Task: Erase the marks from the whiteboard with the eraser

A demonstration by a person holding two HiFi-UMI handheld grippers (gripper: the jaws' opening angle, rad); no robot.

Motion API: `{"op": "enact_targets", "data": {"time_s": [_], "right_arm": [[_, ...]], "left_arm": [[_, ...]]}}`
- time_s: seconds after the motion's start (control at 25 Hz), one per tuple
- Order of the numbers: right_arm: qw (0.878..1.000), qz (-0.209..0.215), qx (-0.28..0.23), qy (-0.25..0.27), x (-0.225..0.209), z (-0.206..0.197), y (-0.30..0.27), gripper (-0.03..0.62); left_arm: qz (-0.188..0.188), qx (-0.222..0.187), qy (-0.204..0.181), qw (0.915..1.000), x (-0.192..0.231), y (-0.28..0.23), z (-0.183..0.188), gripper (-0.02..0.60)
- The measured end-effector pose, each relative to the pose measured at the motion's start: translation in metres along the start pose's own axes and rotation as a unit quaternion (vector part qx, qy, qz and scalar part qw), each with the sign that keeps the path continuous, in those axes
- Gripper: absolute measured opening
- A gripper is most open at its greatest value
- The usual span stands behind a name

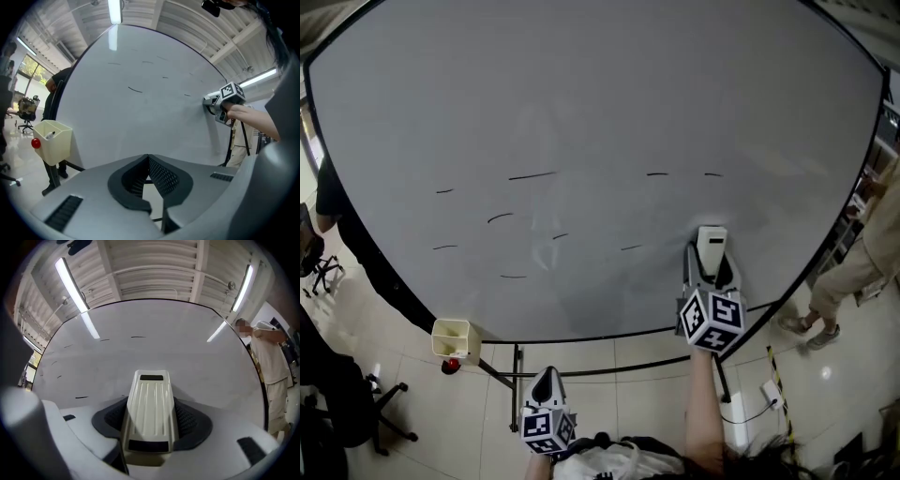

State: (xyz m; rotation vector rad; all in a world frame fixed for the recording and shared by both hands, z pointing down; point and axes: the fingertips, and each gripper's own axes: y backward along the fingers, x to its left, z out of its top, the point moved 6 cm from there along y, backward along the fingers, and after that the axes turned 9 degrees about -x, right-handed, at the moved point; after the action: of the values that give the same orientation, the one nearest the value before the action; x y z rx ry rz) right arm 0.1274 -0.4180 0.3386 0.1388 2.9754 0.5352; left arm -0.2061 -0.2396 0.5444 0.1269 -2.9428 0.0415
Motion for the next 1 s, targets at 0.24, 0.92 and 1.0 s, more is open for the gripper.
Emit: {"op": "enact_targets", "data": {"time_s": [0.24,0.92,1.0], "right_arm": [[0.989,0.114,0.031,0.085,0.122,-0.027,0.008,0.275],[0.962,0.196,0.169,0.082,0.124,-0.1,0.138,0.278],[0.955,0.198,0.21,0.07,0.107,-0.119,0.182,0.278]], "left_arm": [[-0.005,-0.004,0.003,1.0,-0.004,-0.001,0.001,-0.015],[-0.03,0.002,-0.003,0.9995,-0.02,0.035,-0.012,-0.015],[-0.04,0.006,-0.003,0.9992,-0.032,0.048,-0.016,-0.015]]}}
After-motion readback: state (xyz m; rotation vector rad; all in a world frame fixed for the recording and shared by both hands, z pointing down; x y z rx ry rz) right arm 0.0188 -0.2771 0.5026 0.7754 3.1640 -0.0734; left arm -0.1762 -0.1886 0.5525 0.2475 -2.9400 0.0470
